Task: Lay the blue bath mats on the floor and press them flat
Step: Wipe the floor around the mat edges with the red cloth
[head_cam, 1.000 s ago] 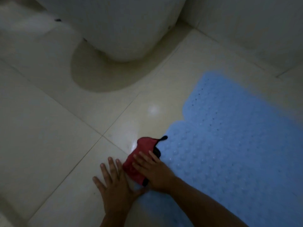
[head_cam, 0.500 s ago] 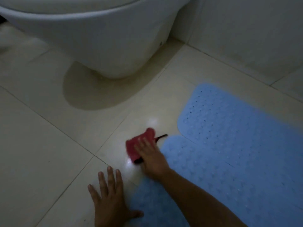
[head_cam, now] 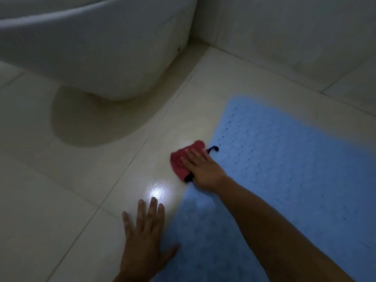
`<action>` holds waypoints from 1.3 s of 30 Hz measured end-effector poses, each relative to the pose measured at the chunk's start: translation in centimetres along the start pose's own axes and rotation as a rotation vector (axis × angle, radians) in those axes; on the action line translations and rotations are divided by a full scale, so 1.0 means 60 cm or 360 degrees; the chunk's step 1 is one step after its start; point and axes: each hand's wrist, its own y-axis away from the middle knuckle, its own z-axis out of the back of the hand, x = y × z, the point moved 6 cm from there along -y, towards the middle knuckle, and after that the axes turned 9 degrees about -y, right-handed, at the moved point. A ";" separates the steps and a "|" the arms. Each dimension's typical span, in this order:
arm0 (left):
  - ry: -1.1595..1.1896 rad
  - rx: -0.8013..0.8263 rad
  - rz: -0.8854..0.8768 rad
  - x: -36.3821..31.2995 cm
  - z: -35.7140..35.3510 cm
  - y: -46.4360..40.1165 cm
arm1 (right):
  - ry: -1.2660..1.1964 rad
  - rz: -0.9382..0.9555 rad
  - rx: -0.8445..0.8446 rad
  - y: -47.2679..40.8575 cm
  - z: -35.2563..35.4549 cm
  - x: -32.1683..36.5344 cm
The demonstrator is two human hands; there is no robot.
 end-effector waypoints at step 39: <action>-0.0012 -0.0414 -0.0025 -0.130 0.079 -0.551 | -0.0470 -0.0629 -0.0464 -0.193 0.160 -0.318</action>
